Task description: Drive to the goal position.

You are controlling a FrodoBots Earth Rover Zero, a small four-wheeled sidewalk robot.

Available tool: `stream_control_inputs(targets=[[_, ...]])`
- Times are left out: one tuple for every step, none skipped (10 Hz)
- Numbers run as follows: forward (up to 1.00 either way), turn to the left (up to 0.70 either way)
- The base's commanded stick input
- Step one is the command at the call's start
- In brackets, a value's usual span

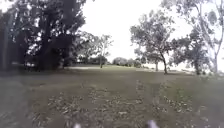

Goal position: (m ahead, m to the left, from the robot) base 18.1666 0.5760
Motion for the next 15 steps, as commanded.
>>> stream_control_inputs(targets=[[0.7, 0.0], [0.7, 0.0], [0.7, 0.0], [0.7, 0.0], [0.7, 0.0], [0.7, 0.0], [0.7, -0.08], [0.7, -0.24], [0.7, -0.34], [0.7, -0.34], [0.7, -0.34], [0.7, -0.34], [0.7, -0.15], [0.7, 0.0], [0.7, 0.0]])
